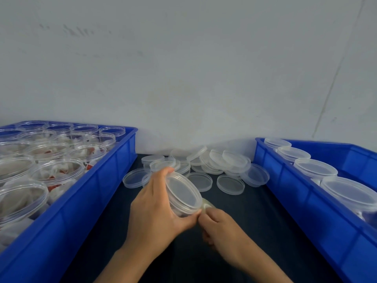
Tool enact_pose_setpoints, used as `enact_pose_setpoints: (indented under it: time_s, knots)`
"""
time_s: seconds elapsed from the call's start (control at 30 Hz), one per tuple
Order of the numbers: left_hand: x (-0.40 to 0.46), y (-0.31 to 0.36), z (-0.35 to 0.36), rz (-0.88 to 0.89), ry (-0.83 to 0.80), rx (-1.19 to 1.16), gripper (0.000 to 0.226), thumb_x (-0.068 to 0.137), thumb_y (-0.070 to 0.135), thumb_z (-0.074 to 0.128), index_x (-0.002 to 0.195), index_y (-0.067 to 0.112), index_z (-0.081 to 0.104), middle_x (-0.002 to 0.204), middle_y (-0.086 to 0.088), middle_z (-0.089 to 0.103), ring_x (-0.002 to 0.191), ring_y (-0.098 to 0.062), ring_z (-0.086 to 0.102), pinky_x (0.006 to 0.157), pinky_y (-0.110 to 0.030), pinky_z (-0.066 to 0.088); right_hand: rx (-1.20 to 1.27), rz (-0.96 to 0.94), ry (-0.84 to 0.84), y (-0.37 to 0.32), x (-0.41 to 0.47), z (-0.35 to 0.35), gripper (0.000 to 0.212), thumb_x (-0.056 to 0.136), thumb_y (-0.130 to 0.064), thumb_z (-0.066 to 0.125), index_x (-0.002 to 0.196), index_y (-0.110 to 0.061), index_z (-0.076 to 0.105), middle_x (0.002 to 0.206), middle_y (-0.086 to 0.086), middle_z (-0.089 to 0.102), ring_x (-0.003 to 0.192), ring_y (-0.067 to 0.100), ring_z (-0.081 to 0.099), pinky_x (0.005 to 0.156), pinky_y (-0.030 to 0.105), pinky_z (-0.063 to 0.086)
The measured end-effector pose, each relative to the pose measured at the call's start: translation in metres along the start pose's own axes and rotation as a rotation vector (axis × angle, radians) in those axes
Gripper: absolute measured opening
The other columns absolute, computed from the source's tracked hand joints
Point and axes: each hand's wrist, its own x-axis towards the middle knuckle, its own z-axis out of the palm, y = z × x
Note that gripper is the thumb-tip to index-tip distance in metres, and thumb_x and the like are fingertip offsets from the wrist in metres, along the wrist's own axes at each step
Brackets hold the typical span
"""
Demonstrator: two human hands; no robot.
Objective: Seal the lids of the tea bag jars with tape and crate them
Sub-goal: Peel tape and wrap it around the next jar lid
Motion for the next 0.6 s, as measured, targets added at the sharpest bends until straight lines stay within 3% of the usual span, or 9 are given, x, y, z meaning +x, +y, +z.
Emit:
enact_pose_setpoints:
  time_s: [0.17,0.37,0.6]
  knots:
    - [0.0002,-0.0043,-0.0038,0.022,-0.021,0.12,0.101,0.048,0.065,0.075,0.13,0.011,0.048,0.115,-0.005,0.065,0.097,-0.023,0.067,0.073,-0.031,0.053,-0.19,-0.056,0.098,-0.0007,-0.002,0.0065,0.027,0.092,-0.034,0.042,0.072,-0.016,0.039,0.073,0.001,0.047,0.069,0.016,0.041,0.067,0.034,0.036]
    - [0.0011,-0.0038,-0.0062,0.0,-0.009,0.074,0.097,0.044,0.064,0.077,0.123,0.014,0.052,0.111,-0.001,0.066,0.092,-0.021,0.067,0.068,-0.032,0.053,-0.27,-0.078,0.176,-0.001,-0.001,0.0084,0.035,0.097,-0.036,0.039,0.068,-0.017,0.034,0.067,-0.004,0.044,0.067,0.015,0.04,0.065,0.034,0.035]
    - [-0.0003,0.0016,-0.0077,-0.056,0.007,0.029,0.093,0.042,0.064,0.075,0.12,0.02,0.052,0.103,0.009,0.062,0.084,-0.008,0.057,0.067,-0.025,0.041,-0.246,-0.098,0.194,0.0034,0.0033,0.0075,0.031,0.097,-0.033,0.039,0.071,-0.015,0.038,0.069,-0.002,0.044,0.066,0.014,0.04,0.065,0.035,0.035]
